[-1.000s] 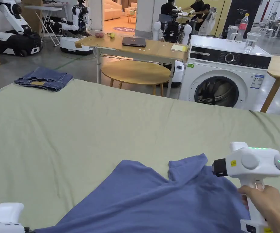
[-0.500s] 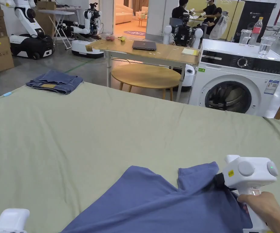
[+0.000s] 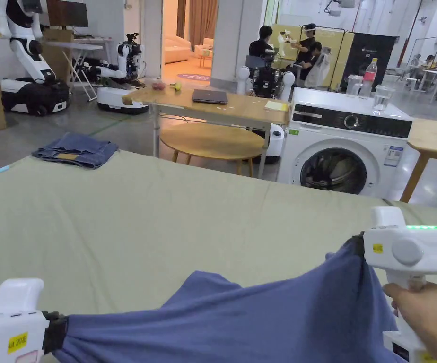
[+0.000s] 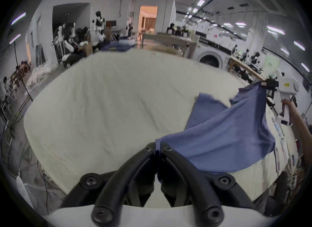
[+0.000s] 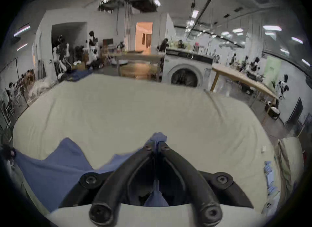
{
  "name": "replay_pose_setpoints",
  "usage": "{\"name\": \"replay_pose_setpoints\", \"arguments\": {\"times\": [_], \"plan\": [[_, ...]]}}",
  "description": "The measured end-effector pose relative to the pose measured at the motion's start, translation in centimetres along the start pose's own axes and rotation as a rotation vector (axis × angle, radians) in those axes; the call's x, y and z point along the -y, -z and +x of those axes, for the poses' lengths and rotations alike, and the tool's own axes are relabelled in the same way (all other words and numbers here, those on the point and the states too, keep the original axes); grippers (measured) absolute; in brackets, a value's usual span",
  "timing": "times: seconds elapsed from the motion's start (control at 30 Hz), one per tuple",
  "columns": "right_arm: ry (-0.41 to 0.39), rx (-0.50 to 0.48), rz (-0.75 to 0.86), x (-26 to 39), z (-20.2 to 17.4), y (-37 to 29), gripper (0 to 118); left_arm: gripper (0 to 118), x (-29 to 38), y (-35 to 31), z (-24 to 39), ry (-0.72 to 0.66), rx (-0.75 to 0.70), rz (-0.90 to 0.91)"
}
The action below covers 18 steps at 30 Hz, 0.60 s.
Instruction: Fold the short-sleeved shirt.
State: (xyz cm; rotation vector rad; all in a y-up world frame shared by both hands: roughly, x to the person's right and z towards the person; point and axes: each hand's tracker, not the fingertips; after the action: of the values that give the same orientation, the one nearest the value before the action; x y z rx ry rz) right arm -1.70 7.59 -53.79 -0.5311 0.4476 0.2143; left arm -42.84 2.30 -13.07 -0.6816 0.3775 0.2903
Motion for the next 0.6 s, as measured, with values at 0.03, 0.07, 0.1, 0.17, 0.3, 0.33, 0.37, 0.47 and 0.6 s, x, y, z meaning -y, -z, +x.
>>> {"name": "replay_pose_setpoints", "arguments": {"times": [0.03,0.07,0.1,0.17,0.3,0.33,0.37,0.47,0.6], "plan": [[-0.004,0.016,0.024,-0.8,0.4,-1.4,1,0,-1.4,-0.4,0.1,0.006,0.010,0.018],[-0.002,0.026,0.031,-1.3,1.0,-2.4,1,0,-2.8,-0.8,0.1,0.005,0.017,0.028],[0.011,0.035,0.055,-2.1,1.6,-3.7,1,0,-4.5,-1.2,0.2,0.006,0.025,0.073],[0.030,0.060,0.104,-3.6,2.9,-6.0,1,0,-8.0,-1.8,0.6,0.037,0.023,0.102],[0.052,0.110,0.166,-6.4,4.7,-10.5,1,0,-15.1,-3.3,2.4,0.080,0.053,0.198],[0.058,0.119,0.185,-7.0,5.1,-11.6,1,0,-16.9,-3.7,2.9,0.101,0.071,0.226],[0.062,0.133,0.204,-7.5,5.5,-12.3,1,0,-18.3,-4.0,3.4,0.112,0.077,0.249],[0.074,0.162,0.238,-9.6,6.7,-14.5,1,0,-23.0,-4.6,4.8,0.147,0.076,0.277],[0.100,0.186,0.293,-12.6,8.0,-16.6,1,0,-28.7,-5.6,6.6,0.168,0.072,0.305]]}}
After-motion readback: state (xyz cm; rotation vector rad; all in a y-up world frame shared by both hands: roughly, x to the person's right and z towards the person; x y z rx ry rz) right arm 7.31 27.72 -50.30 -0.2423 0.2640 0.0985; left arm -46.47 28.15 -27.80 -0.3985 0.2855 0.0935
